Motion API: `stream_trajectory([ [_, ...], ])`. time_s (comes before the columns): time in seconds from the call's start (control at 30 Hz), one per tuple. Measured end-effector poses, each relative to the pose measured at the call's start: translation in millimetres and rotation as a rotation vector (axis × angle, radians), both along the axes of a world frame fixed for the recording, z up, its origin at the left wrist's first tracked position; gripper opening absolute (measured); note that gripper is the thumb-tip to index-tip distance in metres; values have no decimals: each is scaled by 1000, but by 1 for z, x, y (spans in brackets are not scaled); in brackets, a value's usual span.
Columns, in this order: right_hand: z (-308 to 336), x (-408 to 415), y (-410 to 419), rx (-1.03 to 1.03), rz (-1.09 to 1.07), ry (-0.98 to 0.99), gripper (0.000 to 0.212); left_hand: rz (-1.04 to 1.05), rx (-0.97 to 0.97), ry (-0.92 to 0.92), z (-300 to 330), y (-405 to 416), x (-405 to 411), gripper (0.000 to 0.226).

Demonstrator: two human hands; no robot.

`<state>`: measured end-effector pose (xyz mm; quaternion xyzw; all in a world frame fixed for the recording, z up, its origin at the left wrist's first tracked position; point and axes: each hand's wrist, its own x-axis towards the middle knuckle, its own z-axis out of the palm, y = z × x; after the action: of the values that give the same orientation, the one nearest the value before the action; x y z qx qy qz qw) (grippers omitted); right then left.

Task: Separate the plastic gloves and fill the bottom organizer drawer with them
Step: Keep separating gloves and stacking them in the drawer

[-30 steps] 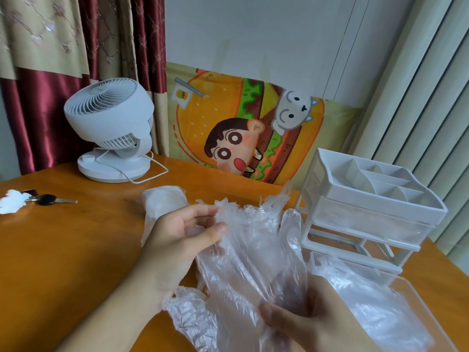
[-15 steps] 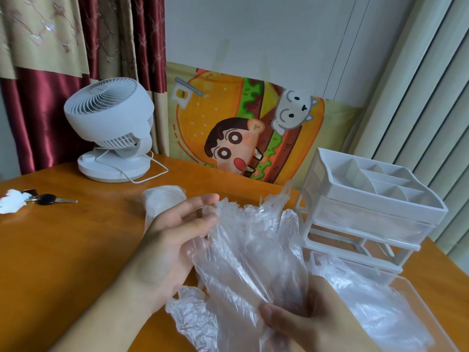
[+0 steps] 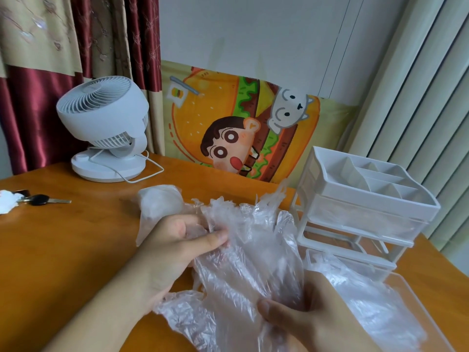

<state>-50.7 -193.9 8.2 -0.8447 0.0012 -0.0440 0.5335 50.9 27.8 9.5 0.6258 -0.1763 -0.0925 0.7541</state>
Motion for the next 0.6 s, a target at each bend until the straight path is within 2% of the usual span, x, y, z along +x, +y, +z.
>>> stream_trajectory([
  [0.07, 0, 0, -1, 4, -5, -4, 26, 16, -11, -25, -2, 0, 2, 11],
  [0.2, 3, -2, -1, 65, 49, 12, 15, 2, -53, -25, -2, 0, 2, 14],
  [0.3, 7, -3, -3, 112, 50, 23, 17, -31, -56, 13, -1, 1, 4, 14],
  [0.4, 8, -2, -6, 175, 2, 2, 24, -142, -80, 171, -2, 0, 7, 51],
  [0.47, 5, -3, -8, 261, -66, -12, 27, -202, -65, 211, 0, -2, 7, 70],
  [0.6, 4, -4, -11, 414, -189, -49, 24, -202, -202, 282, -1, -11, 10, 83],
])
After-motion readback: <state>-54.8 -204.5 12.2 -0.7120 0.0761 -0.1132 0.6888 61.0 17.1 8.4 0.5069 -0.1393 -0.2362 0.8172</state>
